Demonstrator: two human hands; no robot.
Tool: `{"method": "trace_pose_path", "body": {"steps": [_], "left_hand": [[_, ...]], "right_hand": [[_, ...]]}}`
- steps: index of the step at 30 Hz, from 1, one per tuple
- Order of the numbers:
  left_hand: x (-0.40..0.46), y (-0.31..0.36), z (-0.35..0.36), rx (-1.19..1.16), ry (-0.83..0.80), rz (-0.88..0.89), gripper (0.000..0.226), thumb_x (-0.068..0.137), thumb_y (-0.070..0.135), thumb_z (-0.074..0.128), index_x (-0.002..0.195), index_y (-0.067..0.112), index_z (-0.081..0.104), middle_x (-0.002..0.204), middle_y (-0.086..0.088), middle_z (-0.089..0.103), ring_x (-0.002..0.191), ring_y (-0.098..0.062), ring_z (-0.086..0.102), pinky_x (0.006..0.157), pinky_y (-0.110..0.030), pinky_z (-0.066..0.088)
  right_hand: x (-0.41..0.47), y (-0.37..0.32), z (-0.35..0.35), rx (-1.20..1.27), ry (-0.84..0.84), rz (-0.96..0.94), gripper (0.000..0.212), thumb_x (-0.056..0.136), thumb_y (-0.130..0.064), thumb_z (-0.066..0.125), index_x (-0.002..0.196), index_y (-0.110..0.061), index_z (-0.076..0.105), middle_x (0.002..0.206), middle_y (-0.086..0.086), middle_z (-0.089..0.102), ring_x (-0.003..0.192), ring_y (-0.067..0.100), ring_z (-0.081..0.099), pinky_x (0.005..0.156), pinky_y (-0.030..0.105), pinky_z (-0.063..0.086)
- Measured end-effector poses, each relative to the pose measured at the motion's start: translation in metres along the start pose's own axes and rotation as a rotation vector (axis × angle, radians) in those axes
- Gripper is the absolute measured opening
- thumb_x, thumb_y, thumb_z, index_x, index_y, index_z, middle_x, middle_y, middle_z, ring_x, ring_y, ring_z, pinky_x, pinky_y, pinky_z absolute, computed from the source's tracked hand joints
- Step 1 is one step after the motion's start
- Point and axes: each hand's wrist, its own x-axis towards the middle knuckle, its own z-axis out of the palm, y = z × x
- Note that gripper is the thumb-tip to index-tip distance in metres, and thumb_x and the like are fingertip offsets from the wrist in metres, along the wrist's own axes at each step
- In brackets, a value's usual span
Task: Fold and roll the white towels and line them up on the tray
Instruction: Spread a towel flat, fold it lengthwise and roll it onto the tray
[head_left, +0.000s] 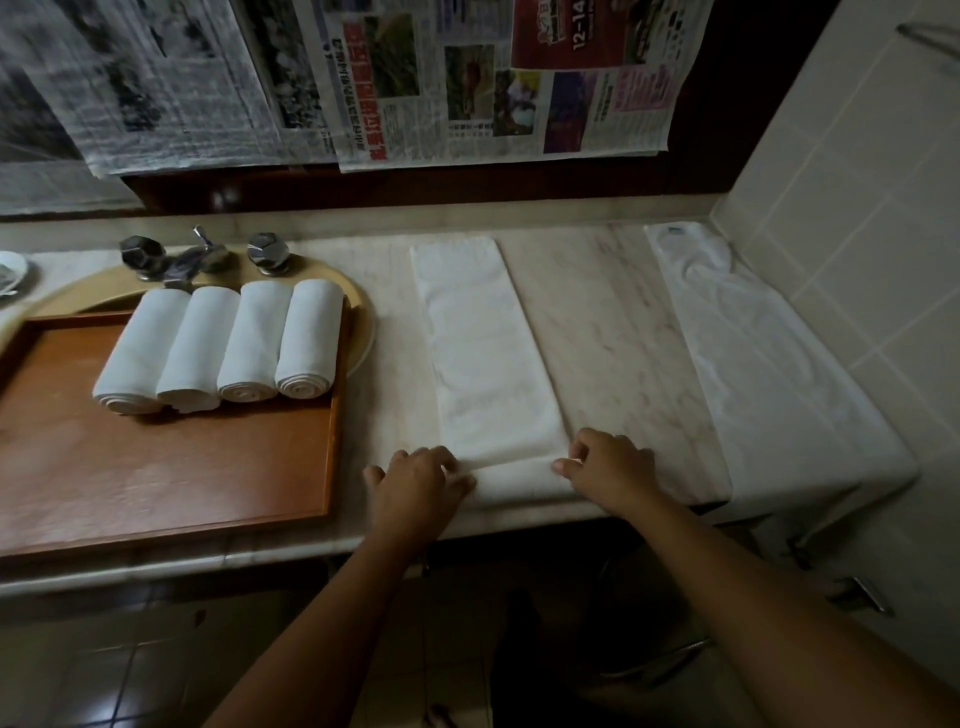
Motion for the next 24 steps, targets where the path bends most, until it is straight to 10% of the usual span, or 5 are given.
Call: {"method": "trace_pose_path", "body": {"steps": [7, 16, 24], "left_hand": [[-0.022, -0.004, 0.024, 0.233, 0.200, 0.360, 0.010, 0.083, 0.026, 0.071, 0.093, 0.024, 0.068, 0.093, 0.003, 0.065, 0.080, -0.025, 0.060, 0.073, -0.039, 0.034], [-0.046, -0.007, 0.029, 0.236, 0.151, 0.336, 0.041, 0.074, 0.033, 0.083, 0.108, 0.016, 0.068, 0.108, -0.003, 0.069, 0.084, -0.026, 0.067, 0.072, -0.040, 0.044], [-0.037, -0.001, 0.014, 0.043, -0.055, 0.057, 0.039, 0.101, 0.053, 0.038, 0.127, 0.029, 0.057, 0.128, 0.007, 0.051, 0.121, -0.024, 0.042, 0.092, -0.041, 0.030]], "right_hand": [[-0.026, 0.012, 0.034, -0.203, 0.405, -0.450, 0.029, 0.093, -0.035, 0.043, 0.078, -0.021, 0.062, 0.090, -0.003, 0.059, 0.083, 0.026, 0.054, 0.068, 0.037, 0.028], [-0.049, 0.032, 0.040, -0.110, 0.235, -0.397, 0.035, 0.080, -0.030, 0.074, 0.114, -0.027, 0.067, 0.128, -0.009, 0.054, 0.112, 0.022, 0.042, 0.083, 0.041, 0.039], [-0.017, 0.007, 0.000, 0.069, -0.160, -0.174, 0.031, 0.097, -0.042, 0.051, 0.128, -0.040, 0.056, 0.129, -0.003, 0.052, 0.121, 0.023, 0.043, 0.100, 0.039, 0.027]]}}
